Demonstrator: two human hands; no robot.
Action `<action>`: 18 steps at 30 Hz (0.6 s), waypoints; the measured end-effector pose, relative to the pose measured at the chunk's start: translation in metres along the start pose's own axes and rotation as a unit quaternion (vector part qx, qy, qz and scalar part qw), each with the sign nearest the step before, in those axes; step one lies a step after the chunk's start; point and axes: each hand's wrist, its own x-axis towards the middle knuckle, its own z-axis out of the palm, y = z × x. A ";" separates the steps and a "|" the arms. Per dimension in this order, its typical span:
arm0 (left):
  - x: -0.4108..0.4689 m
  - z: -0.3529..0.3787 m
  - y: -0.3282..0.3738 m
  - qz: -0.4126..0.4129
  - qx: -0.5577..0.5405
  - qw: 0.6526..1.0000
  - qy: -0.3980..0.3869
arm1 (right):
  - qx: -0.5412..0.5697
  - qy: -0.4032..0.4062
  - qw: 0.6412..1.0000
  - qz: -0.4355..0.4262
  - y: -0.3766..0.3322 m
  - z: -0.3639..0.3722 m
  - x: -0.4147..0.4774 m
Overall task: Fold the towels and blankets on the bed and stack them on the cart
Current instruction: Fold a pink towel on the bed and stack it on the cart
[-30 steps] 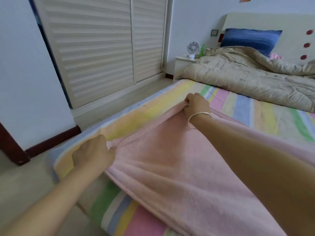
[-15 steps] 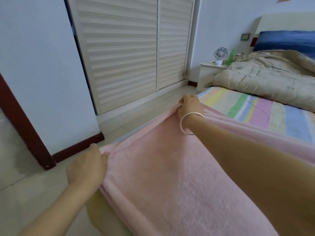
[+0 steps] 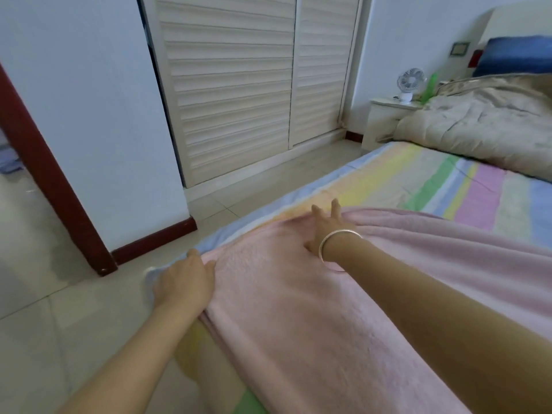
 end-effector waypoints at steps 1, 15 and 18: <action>-0.002 -0.001 -0.004 0.008 -0.014 1.000 0.003 | -0.025 0.009 0.999 -0.018 -0.004 -0.005 -0.027; -0.051 -0.031 0.000 0.111 0.097 0.986 0.078 | 0.089 0.044 0.954 -0.284 -0.026 0.059 -0.228; -0.080 -0.045 0.031 0.170 0.052 0.983 0.039 | 0.227 0.038 0.942 -0.246 -0.001 0.045 -0.247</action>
